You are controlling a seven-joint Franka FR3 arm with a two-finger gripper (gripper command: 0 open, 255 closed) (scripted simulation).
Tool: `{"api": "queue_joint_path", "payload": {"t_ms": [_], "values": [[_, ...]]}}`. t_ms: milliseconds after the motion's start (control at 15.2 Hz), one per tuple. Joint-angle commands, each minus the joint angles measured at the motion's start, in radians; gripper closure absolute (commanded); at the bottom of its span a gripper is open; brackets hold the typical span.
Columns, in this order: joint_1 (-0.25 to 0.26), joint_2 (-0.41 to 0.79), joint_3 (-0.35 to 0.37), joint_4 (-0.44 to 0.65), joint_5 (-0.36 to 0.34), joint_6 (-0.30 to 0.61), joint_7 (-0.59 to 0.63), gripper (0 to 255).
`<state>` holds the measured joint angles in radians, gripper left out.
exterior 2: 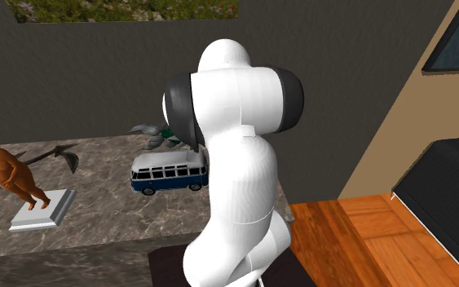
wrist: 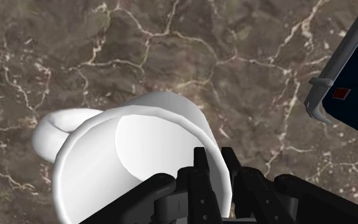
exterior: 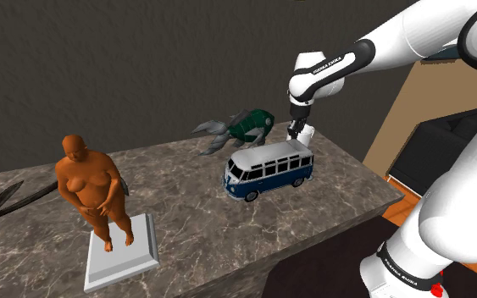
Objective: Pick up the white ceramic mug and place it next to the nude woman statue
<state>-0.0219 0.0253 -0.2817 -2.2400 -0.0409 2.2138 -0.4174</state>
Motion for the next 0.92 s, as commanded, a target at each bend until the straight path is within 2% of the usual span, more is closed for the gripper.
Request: {"api": "queue_joint_path", "payload": {"t_ms": [0,132,858], "values": [[0.0,0.0,0.0,0.0,0.0,0.0,0.0,255],[0.0,0.0,0.0,0.0,0.0,0.0,0.0,255],[0.003,-0.075,0.003,0.074,-0.019,-0.146,0.011,255]]}}
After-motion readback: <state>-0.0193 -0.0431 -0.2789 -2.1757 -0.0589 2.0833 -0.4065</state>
